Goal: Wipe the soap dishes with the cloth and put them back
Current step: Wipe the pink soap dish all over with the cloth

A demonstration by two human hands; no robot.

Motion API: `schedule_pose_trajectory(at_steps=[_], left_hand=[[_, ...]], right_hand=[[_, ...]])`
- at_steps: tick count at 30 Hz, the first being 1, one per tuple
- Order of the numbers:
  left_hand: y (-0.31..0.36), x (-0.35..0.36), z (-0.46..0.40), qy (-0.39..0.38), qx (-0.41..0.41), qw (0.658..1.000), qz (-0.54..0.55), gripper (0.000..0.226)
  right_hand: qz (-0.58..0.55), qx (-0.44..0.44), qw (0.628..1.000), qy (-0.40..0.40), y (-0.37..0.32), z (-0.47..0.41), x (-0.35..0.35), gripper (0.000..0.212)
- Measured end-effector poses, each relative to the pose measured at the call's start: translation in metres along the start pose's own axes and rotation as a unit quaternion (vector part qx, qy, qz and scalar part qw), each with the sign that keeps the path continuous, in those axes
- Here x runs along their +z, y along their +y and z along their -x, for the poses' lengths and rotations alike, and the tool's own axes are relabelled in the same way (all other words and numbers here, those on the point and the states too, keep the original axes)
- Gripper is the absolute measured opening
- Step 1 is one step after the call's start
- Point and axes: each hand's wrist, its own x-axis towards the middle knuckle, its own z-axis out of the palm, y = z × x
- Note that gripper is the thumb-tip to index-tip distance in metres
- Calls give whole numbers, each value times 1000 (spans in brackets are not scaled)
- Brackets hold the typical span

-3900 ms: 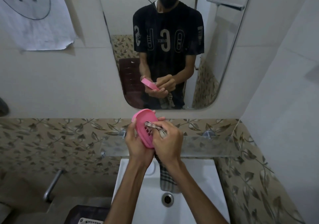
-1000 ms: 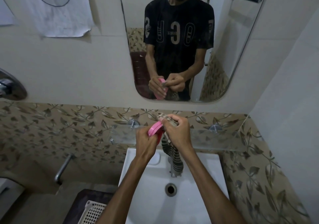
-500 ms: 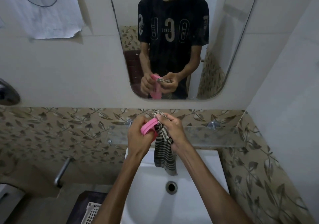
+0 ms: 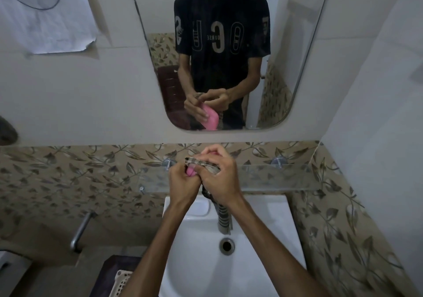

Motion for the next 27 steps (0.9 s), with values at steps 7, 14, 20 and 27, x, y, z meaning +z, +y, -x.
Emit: schedule_pose_trajectory(at_steps=[7, 14, 20, 27], left_hand=[[5, 7, 7, 14, 46, 998, 51, 44], [8, 11, 13, 20, 53, 997, 46, 23], [7, 10, 15, 25, 54, 997, 46, 22], [0, 3, 9, 29, 40, 997, 52, 31]], right_hand=[[28, 22, 999, 37, 2, -6, -7, 14], [32, 63, 995, 71, 10, -8, -13, 10], [19, 65, 995, 67, 12, -11, -17, 6], [0, 48, 998, 45, 12, -10, -8, 7]])
